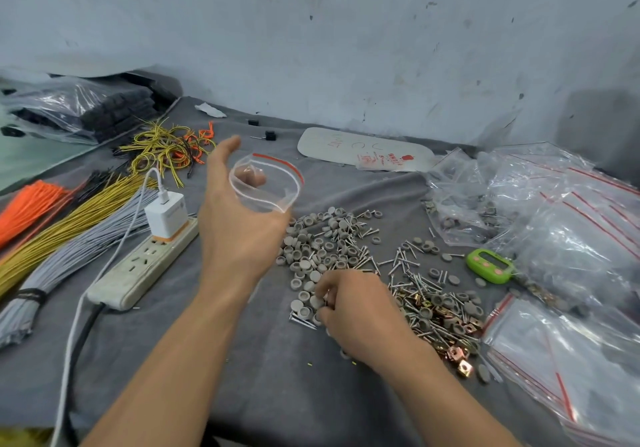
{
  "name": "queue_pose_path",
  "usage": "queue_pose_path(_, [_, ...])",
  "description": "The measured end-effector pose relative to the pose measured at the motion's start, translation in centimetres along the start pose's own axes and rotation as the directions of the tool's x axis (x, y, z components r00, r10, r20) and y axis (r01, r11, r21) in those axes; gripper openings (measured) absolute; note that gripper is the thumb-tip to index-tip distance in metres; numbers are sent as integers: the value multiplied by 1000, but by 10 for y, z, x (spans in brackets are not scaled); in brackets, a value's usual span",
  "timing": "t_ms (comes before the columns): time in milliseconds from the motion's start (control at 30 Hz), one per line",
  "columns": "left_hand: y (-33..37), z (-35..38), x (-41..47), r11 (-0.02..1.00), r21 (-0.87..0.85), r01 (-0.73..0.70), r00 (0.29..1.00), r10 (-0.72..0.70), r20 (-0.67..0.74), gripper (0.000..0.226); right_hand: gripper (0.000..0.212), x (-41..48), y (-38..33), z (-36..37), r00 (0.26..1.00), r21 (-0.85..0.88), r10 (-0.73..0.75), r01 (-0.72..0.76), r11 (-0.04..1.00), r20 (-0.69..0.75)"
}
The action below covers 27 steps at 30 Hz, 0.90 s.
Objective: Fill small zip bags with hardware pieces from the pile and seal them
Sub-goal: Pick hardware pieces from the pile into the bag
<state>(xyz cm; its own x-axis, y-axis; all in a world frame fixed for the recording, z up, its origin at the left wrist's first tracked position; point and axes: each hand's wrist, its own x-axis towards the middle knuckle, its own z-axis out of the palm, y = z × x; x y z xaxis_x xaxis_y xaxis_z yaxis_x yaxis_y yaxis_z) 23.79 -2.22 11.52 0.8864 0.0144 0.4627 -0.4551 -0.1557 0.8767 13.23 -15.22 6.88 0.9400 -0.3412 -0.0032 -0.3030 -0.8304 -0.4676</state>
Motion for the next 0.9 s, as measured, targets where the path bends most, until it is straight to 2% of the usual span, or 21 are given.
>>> queue_pose_path(100, [-2,2,-3,973,216,-83,991,58,117,105,15,2,-1,4,1000,-70,-9,7,998,-27])
queue_pose_path(200, [-3,11,-8,903,398,-162,955,42,294,112,14,3,1,3,994,-42,-10,6,999,-105])
queue_pose_path(267, [-4,17,-12,873,450,-189,922,1,386,111,15,7,7,-4,974,71,-1,18,997,-228])
queue_pose_path(333, [-3,22,-18,857,474,-200,886,-48,461,111,16,10,11,-17,929,263,29,74,962,-369])
queue_pose_path(400, [-3,27,-23,872,440,-214,849,-56,525,108,20,11,12,-31,894,441,44,177,880,-446])
queue_pose_path(467, [-1,30,-28,896,380,-231,810,-39,585,103,25,9,9,-38,888,536,14,265,802,-460])
queue_pose_path(600, [3,32,-30,908,331,-257,765,-18,644,104,25,8,3,-33,905,512,-77,304,803,-417])
queue_pose_path(667, [3,31,-29,918,323,-229,769,-32,638,105,28,8,4,-32,900,518,-66,307,798,-431])
queue_pose_path(767, [3,24,-26,958,251,-141,793,-43,608,110,24,9,12,-42,861,576,67,277,769,-504])
queue_pose_path(833, [4,20,-23,977,198,-75,830,-49,556,114,19,10,22,-49,837,551,150,201,810,-526])
queue_pose_path(900, [4,16,-18,993,120,-6,872,-53,486,111,17,11,27,-49,876,481,169,80,873,-451])
